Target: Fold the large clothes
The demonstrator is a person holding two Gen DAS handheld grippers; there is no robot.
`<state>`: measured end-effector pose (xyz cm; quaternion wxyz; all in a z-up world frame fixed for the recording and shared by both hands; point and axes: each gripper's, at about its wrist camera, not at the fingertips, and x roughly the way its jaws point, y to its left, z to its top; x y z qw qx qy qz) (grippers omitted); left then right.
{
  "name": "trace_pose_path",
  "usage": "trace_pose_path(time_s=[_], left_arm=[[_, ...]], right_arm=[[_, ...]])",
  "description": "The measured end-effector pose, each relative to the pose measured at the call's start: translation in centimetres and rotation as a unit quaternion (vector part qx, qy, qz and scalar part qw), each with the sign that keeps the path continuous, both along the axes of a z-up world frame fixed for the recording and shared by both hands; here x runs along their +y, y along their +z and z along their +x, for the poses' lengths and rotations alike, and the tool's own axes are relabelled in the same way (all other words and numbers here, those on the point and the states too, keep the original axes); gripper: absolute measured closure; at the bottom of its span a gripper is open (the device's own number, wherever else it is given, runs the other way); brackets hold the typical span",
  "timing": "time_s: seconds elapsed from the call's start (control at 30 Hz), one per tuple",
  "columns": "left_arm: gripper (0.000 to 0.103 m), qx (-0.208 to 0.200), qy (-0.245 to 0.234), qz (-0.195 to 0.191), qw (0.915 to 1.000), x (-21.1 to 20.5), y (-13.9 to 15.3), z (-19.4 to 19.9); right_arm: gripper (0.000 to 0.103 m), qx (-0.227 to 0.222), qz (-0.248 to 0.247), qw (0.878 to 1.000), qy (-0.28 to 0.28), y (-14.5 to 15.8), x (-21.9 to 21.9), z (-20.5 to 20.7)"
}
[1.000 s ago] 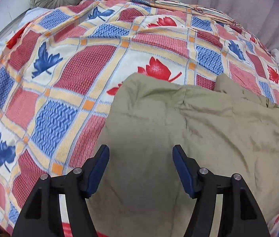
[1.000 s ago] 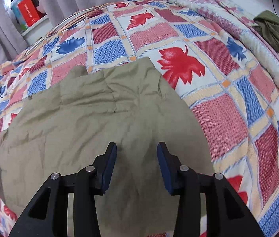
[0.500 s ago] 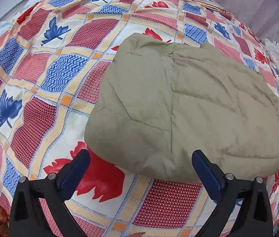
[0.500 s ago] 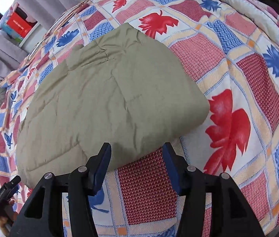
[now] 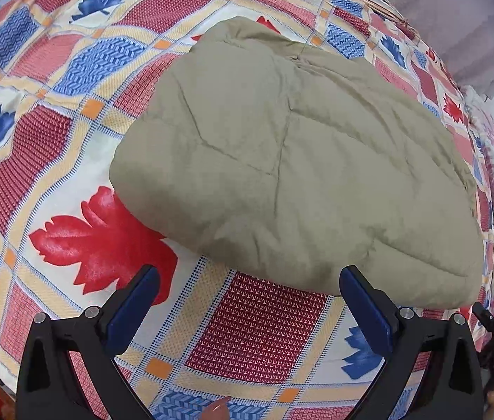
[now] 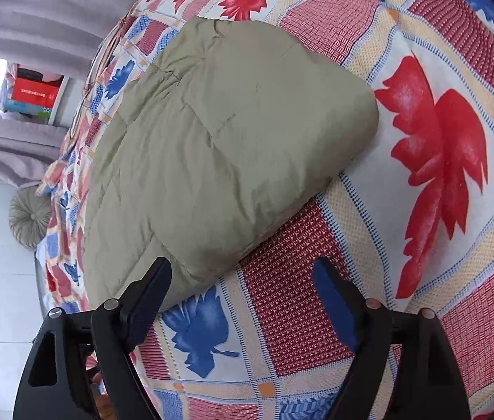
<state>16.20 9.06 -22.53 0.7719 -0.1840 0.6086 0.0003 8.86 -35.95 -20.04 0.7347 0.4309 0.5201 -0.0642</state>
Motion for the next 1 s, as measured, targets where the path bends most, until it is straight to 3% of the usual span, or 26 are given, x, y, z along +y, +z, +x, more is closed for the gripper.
trace_pose_path(time_s=[0.23,0.37,0.57,0.6,0.73,1.0], left_arm=[[0.000,0.011,0.024,0.000,0.9996,0.4,-1.5,0.6],[0.000,0.013,0.044,-0.068,0.9966,1.6,-2.6,1.1],[0.000,0.006,0.089,-0.159,0.9831,3.1,-4.6,2.1],[0.000,0.004,0.095,-0.165,0.9818,3.2,-4.9,2.3],[0.000,-0.002,0.100,-0.167,0.9809,3.1,-5.3,3.7],[0.000,-0.011,0.121,-0.178,0.9765,2.7,-6.6,6.7]], right_arm=[[0.017,-0.005,0.061,0.998,-0.020,-2.6,0.1,1.4],[0.015,-0.013,0.078,0.997,-0.025,-3.4,0.0,2.5],[0.012,-0.032,0.121,0.991,-0.051,-4.4,-0.6,4.6],[0.000,-0.033,0.132,0.989,-0.053,-4.6,-0.6,5.0],[0.000,-0.057,0.151,0.986,-0.049,-4.5,-0.3,6.1],[0.000,-0.032,0.164,0.986,-0.020,-6.0,0.5,7.4]])
